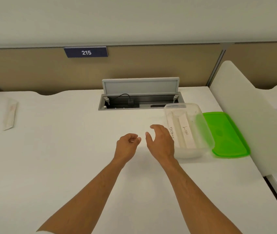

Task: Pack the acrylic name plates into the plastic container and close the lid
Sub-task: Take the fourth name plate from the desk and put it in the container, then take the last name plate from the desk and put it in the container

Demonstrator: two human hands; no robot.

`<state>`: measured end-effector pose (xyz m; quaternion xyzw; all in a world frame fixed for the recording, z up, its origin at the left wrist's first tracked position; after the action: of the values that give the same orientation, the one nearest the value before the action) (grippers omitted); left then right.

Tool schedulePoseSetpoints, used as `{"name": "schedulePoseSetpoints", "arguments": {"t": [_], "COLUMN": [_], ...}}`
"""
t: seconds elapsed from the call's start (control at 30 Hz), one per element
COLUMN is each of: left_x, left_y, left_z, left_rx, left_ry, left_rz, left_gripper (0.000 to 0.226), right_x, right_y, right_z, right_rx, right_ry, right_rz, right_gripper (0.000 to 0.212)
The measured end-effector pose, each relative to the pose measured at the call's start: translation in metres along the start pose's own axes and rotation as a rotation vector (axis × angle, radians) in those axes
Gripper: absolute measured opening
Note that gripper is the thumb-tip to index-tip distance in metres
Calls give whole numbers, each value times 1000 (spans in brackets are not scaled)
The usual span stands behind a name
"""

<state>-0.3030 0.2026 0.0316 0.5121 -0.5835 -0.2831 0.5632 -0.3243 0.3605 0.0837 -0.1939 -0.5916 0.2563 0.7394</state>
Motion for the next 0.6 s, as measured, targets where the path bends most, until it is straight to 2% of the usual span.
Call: {"name": "schedulePoseSetpoints", "arguments": {"t": [0.23, 0.6], "left_x": [103, 223], "left_y": [-55, -118], "left_z": [-9, -10], "left_rx": [70, 68], "left_ry": [150, 311], "left_rz": [65, 175], "left_gripper": [31, 31], "right_x": [-93, -192], "right_y": [-54, -122], "right_z": [-24, -40], "right_rx": [72, 182], "right_ry": [-239, -432], "right_rz": [3, -108], "right_gripper": [61, 77]}}
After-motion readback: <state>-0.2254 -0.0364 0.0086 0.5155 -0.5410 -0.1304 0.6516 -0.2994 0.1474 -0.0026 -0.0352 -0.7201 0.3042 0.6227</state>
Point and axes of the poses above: each hand's wrist, its own z-axis towards the middle knuckle, its own x-axis out of the back of the hand, y = z × x, the point moved 8 cm from there along z, towards the middle knuckle
